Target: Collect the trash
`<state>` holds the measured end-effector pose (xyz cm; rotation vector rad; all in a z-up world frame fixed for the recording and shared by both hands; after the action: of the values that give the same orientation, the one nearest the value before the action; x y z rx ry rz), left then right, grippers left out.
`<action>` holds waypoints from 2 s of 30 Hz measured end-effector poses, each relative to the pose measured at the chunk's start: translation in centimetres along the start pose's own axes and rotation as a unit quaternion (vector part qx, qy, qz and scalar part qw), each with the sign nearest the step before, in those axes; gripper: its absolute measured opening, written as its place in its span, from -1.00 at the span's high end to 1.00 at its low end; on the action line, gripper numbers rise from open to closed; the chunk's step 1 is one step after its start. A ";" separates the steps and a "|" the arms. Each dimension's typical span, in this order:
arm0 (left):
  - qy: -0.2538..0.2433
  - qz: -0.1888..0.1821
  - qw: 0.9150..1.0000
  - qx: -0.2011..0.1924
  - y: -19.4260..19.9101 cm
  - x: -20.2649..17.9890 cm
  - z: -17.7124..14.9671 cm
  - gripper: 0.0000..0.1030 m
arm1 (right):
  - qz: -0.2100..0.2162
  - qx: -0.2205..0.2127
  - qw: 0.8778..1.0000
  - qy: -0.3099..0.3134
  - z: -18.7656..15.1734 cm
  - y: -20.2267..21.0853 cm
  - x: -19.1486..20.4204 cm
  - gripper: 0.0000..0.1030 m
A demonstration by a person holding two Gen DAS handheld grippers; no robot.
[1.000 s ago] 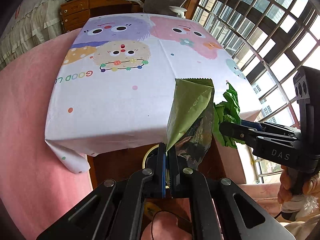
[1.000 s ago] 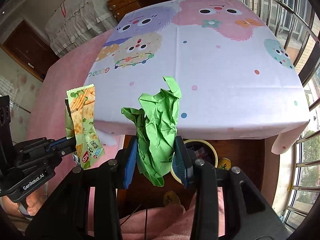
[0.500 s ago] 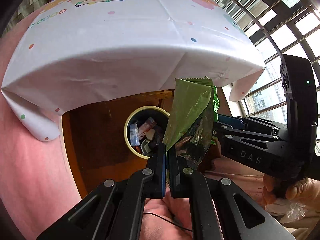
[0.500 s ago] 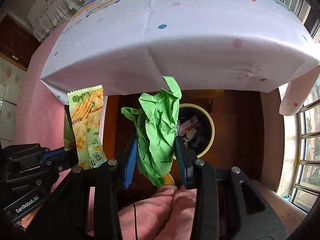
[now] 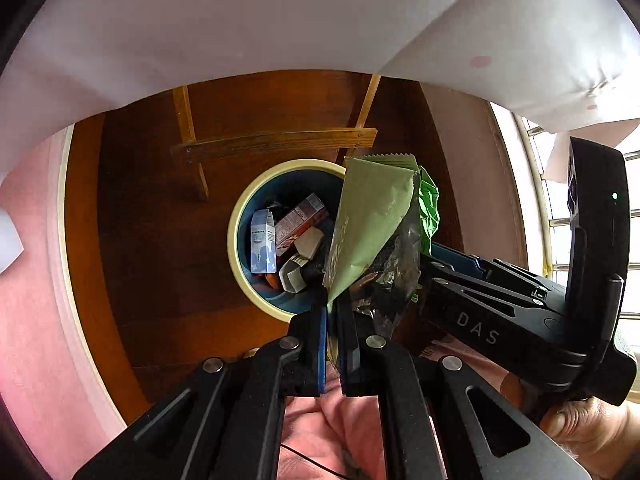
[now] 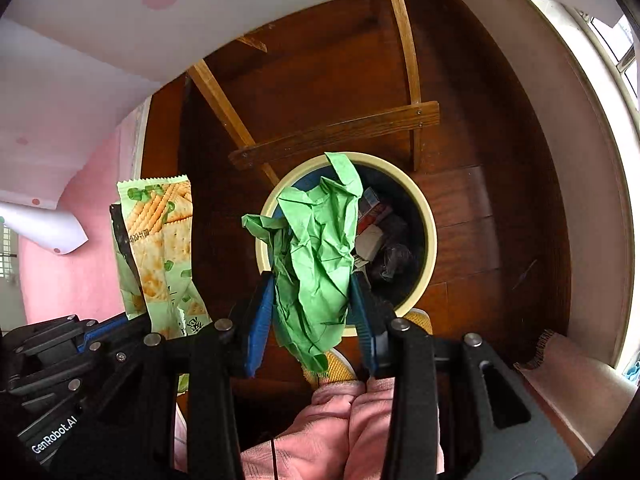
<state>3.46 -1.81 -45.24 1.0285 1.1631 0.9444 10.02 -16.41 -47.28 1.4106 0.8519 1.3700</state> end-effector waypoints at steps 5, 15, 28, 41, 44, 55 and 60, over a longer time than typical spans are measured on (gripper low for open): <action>0.011 0.008 1.000 0.016 -5.0 0.8 1.1 0.59 | 0.011 0.009 1.000 -0.017 1.1 -3.9 -1.9 0.23; 0.029 0.027 0.999 0.005 -8.4 2.4 2.5 -0.38 | 0.008 0.006 1.000 -0.017 1.6 -5.9 -4.5 -0.15; 0.053 0.076 0.994 -0.060 0.1 3.0 3.8 -0.51 | 0.002 -0.007 1.000 0.016 2.9 -1.7 -2.5 -0.19; 0.071 0.112 0.983 -0.123 16.3 0.5 5.7 -0.51 | 0.008 -0.032 0.998 0.061 4.6 11.7 3.3 -0.19; 0.071 0.117 0.980 -0.143 20.7 -0.6 6.1 -0.51 | 0.014 -0.043 0.997 0.065 5.3 15.7 4.9 -0.19; 0.074 0.141 0.968 -0.192 34.4 -2.9 6.9 -0.51 | 0.003 -0.111 0.990 0.084 8.1 29.4 9.7 -0.19; 0.072 0.140 0.965 -0.212 38.3 -3.7 7.2 -0.51 | 0.001 -0.137 0.987 0.082 9.2 34.2 11.3 -0.25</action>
<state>7.97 3.86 -6.75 0.7937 0.8868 1.4412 15.87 -17.44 -10.63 1.1005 0.7334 1.5561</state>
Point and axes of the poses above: each gripper's, at about its wrist camera, not at the fingertips, and y roughly against the way its jaws point, x to its left, z to its top, the point moved 8 cm from there along -y, roughly the way its jaws point, and after that the axes turned 2 degrees about z, right-handed, at the moved point
